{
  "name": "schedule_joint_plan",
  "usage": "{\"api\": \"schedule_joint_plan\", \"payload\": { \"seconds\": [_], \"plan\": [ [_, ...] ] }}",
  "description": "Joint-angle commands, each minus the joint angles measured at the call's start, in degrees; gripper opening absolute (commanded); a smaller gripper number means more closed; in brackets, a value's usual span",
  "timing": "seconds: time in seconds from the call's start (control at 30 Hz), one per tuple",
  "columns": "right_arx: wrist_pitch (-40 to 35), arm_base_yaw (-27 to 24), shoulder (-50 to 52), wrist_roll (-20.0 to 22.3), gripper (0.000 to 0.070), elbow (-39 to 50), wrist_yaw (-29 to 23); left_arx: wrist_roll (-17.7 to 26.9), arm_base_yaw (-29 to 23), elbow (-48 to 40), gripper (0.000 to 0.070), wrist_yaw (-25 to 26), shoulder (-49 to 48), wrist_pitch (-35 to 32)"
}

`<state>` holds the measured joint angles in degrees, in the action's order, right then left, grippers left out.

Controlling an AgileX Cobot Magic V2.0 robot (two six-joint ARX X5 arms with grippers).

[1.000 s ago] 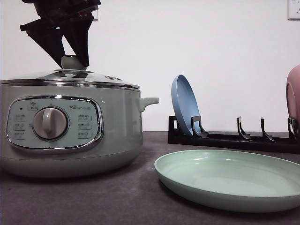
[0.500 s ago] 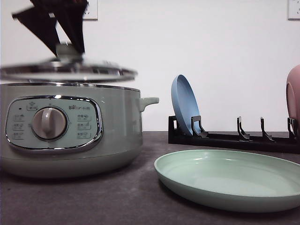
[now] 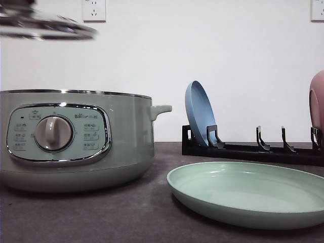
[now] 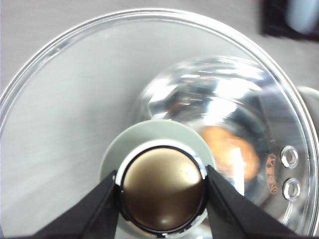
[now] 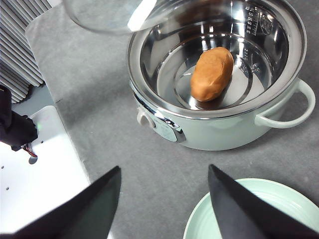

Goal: Transfer potato from steamer to green plate

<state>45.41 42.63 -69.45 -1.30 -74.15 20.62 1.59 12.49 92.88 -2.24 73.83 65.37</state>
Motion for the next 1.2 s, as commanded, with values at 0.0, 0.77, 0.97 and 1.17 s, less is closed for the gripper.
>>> {"api": "schedule_joint_plan", "payload": {
  "seconds": [0.0,0.77,0.97,1.17],
  "plan": [
    [-0.35,0.35,-0.5,0.63,0.0345,-0.96,-0.09,0.15,-1.27,1.68,0.0009,-1.04,-1.14,-1.49],
    [-3.56,0.35,-1.75,-3.96,0.0422,-1.43,-0.36,0.76,-11.52,1.68,0.0009,-2.69,-5.08,2.79],
    [-3.51,0.35,-8.22,-3.94,0.048,-8.38,-1.16,0.76,-11.52,1.68,0.0009,-2.69,-5.08,2.79],
    [-2.25,0.37,-19.36,-2.89,0.0499,-20.39,-1.17,0.76,-11.52,1.68,0.0009,-2.69,-5.08,2.79]
  ]
}}
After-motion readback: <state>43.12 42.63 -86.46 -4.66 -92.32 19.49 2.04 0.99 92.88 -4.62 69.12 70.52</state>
